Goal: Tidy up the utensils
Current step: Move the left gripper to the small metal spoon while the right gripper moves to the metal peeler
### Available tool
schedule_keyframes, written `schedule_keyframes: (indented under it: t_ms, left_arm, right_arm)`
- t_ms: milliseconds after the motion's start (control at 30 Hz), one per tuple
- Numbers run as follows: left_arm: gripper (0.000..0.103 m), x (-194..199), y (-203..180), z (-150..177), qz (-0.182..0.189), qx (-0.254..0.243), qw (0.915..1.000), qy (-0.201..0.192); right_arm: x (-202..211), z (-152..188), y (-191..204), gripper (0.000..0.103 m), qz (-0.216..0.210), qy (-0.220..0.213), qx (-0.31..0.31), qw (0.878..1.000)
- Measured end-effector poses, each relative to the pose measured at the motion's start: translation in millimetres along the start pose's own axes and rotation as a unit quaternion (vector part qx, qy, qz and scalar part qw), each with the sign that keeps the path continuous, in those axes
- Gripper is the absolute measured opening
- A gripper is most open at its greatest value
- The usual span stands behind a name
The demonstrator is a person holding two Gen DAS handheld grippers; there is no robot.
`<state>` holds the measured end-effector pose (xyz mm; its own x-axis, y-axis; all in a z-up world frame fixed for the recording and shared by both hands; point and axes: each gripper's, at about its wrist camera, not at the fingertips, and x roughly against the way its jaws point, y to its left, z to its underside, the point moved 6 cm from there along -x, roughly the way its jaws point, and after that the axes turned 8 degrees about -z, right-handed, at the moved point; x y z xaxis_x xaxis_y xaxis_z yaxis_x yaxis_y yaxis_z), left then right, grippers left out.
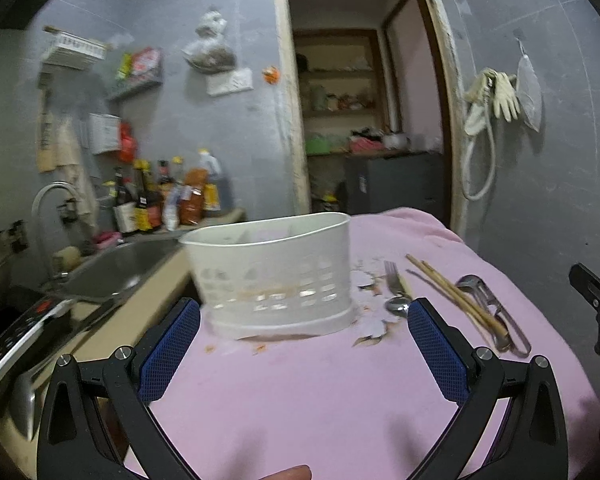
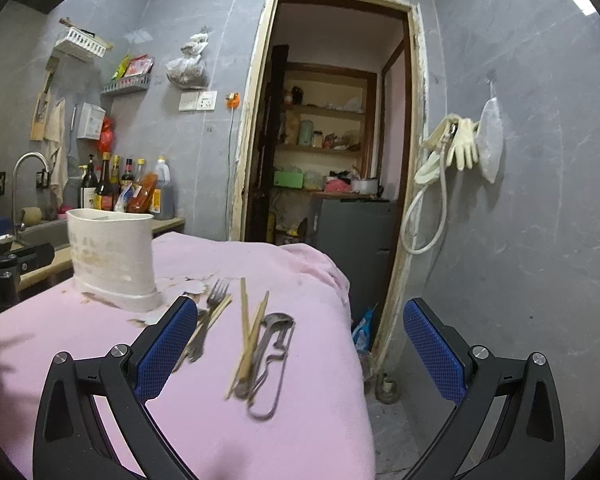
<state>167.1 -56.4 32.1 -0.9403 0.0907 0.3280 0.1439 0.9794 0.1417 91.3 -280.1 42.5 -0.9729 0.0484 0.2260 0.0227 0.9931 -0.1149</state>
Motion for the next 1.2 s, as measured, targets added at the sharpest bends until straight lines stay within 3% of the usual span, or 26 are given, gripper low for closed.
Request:
schedule_keyframes:
  t_ms: [100, 300, 467, 567, 667, 833, 1033, 1200]
  left_arm:
    - [0.102, -23.4, -13.0, -10.0, 0.028, -0.012, 0.9992, 0.028]
    - [0.102, -58.7, -34.5, -15.9, 0.069, -0.021, 0.9948, 0.073]
    - [0.102, -89.6, -58.9, -8.9, 0.103, -0.037, 0.9865, 0.122]
    - [0.099, -107.0, -71.1, 1.9, 0.126, -0.043, 0.9778, 0.162]
    - [0.088, -125.4, -79.8, 12.6, 0.144, -0.042, 0.9683, 0.2]
    - [0.059, -145.7, -90.0, 27.9, 0.177, -0.033, 0.9487, 0.26]
    - [0.036, -165.1, -95.4, 35.7, 0.197, -0.027, 0.9336, 0.298]
    - [0.024, -177.7, -92.8, 34.2, 0.208, 0.006, 0.9177, 0.338]
  right_arm:
    - [-20.5, -6.2, -13.7, 0.103, -0.001, 0.011, 0.009, 1.0]
    - [-69.5, -5.3, -33.0, 0.103, -0.02, 0.079, 0.0, 0.997]
    - [-98.3, 5.7, -41.0, 0.102, -0.047, 0.13, -0.004, 0.99]
    - [-110.7, 16.3, -38.2, 0.095, -0.071, 0.157, 0.003, 0.985]
    - [-120.8, 28.6, -34.2, 0.081, -0.098, 0.185, 0.002, 0.978]
    - [-134.8, 42.8, -29.3, 0.053, -0.148, 0.226, -0.021, 0.963]
    - [-146.4, 47.1, -21.9, 0.04, -0.172, 0.25, -0.019, 0.953]
    - [-154.3, 47.4, -22.2, 0.033, -0.19, 0.26, -0.04, 0.946]
